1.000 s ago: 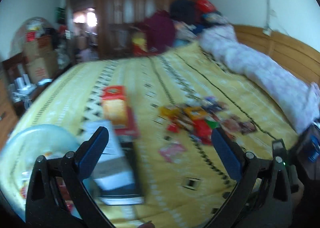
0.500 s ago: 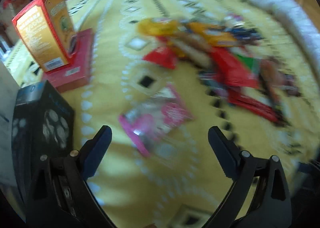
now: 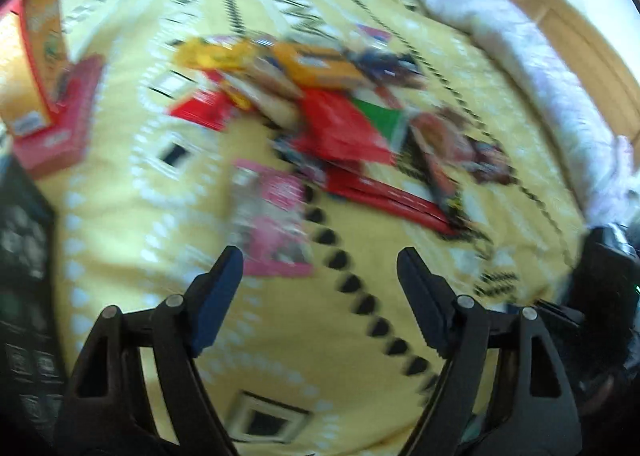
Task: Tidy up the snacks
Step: 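Move both tools back toward the snack pile on the bed, then grasp the pink cookie pack with left tool while right tool grasps a round biscuit pack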
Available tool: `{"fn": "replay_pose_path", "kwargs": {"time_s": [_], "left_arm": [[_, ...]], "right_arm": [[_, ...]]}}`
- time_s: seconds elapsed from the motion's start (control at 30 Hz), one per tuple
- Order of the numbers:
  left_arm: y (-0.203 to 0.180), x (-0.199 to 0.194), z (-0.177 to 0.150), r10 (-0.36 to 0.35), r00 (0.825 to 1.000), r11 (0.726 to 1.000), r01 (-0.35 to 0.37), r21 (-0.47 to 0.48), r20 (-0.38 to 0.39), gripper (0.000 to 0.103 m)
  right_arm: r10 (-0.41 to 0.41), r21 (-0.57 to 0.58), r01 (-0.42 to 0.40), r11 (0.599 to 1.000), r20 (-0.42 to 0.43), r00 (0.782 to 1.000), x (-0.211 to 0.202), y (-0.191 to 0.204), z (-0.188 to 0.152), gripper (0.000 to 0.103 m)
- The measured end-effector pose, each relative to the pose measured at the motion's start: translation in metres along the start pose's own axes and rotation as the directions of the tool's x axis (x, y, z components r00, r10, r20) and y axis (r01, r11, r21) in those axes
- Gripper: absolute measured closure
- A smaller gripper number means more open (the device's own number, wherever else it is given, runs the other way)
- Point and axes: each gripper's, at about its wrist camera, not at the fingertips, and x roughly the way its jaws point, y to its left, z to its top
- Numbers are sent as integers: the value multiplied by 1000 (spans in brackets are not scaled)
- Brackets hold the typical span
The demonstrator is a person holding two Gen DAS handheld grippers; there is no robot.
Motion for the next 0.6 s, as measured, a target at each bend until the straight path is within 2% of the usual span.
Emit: {"fn": "replay_pose_path", "kwargs": {"time_s": [0.1,0.2,0.3,0.37,0.4,0.5,0.6], "left_arm": [[12,10,10,43,999,999,-43,-27,10,17],[12,30,16,101,995,995,-101,17,-14,17],[12,49,14,158,987,986,-155,62,-44,17],[13,50,13,166,986,984,-163,68,-29,18],[14,48,13,165,986,984,-164,65,-20,21],[15,42,12,154,988,987,-153,57,-9,52],[14,33,10,114,993,992,-114,53,-4,53]], "right_arm": [[-6,-7,6,1000,-2,1000,3,2,0,12],[-13,-6,13,1000,0,1000,2,5,0,12],[-11,-1,11,1000,55,998,-12,9,5,12],[-21,-14,23,1000,104,994,-27,13,15,12],[-33,-18,36,999,122,992,-32,13,23,12],[-124,-19,129,991,165,978,-42,5,51,12],[-217,36,214,976,203,955,-49,-14,80,12]]}}
